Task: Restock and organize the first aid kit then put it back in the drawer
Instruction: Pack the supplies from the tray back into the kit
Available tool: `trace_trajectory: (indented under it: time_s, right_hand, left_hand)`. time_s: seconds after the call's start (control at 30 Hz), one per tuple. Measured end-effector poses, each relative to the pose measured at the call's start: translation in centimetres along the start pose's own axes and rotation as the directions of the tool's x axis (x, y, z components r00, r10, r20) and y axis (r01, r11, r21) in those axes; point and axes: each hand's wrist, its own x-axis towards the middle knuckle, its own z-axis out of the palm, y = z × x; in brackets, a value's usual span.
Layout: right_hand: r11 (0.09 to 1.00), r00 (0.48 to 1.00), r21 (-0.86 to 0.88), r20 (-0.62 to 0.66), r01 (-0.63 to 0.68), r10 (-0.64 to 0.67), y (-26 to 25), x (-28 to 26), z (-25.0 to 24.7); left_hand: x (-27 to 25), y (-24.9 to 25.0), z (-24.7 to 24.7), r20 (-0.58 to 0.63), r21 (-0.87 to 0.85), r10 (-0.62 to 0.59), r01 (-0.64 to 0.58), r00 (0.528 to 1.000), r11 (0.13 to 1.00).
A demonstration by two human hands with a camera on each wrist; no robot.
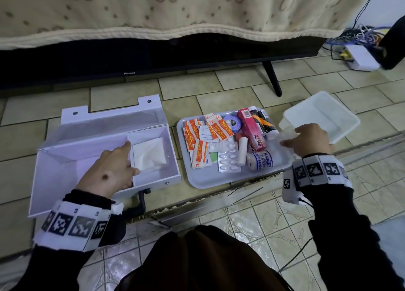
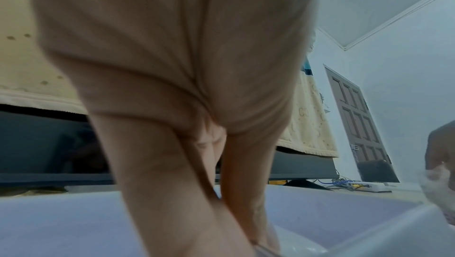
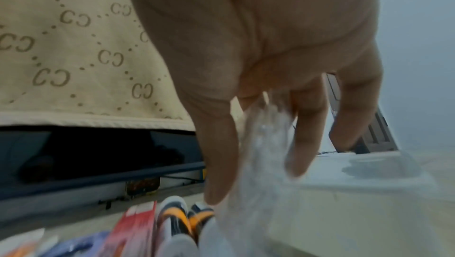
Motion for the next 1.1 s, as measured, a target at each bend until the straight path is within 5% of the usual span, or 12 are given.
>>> trace_trajectory:
  time_s: [0.27,0.43,0.6,0.73,0.93,1.1]
  right_hand:
    - [0.88,0.953,0.368,-0.153,0.301,-0.262,-5.0,-2.6,-3.0]
    - [0.645,0.893,0.708,0.044,0.288,-0.448,-12.2,-8.6,0.2]
    - [0.654,0.773,0.605,0.097,0.454,-0.627,-16.0,-12.8,5.5]
    - [0.695,0.721,0.408,0.118,0.591,-0.683,-16.9,-14.0,7.8]
    - [0.731,0.72,0.105,0.127,0.675,-0.683,-17.8,-15.1,8.6]
    - [0.751,0.747,0.017,0.092,0.66,-0.658,-18.1,-15.7,9.3]
  left_hand:
    - [-0.1,-1.3,0.1,-0.029,0.074,0.091,-0.088,0.995,0.993]
    - [0.0,-0.5,-0.1,-0.114,0.398,0.3,-0.233,0.947,0.887]
    - [1.4,0.3,0.0,0.196,0.464,0.5,-0.529,0.844,0.711]
    - [2.2,0.0,0.0,0.368,0.551,0.367,-0.518,0.855,0.655]
    - [2.1,0.1,0.3,0.387,0.54,0.355,-0.521,0.851,0.661]
    - [1.9,0.3,0.3,0.408,0.565,0.317,-0.509,0.856,0.649]
